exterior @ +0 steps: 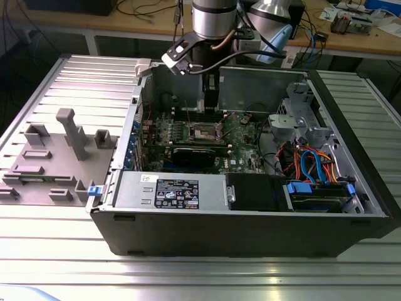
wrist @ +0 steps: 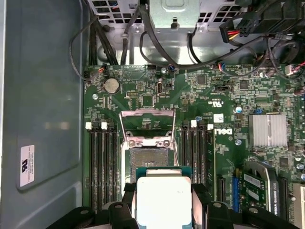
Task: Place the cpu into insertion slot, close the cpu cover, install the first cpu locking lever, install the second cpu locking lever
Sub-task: 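Place the cpu into insertion slot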
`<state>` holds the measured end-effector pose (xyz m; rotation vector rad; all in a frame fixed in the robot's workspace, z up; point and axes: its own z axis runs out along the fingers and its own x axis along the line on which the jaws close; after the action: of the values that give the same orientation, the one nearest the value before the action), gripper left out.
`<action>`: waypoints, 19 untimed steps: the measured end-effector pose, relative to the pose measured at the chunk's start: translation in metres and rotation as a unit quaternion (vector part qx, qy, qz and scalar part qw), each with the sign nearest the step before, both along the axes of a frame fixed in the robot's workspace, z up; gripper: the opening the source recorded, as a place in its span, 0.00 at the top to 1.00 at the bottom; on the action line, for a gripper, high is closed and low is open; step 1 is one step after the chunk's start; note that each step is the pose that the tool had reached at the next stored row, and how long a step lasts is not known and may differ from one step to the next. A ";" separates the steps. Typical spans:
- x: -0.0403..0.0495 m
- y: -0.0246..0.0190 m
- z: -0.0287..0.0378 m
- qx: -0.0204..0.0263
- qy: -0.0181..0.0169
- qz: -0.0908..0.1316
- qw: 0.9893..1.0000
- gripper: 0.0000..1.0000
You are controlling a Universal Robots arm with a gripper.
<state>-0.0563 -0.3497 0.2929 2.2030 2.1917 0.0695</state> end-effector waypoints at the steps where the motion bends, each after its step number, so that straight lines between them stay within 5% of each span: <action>1: 0.0000 0.0000 -0.0008 0.000 0.000 0.001 1.000 0.46; 11: 0.0030 -0.0001 -0.0225 0.001 0.000 -0.001 1.000 0.46; 19: 0.0031 0.0000 -0.0241 0.001 0.000 -0.001 1.000 0.46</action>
<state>-0.0532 -0.3498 0.2689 2.2069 2.1900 0.0715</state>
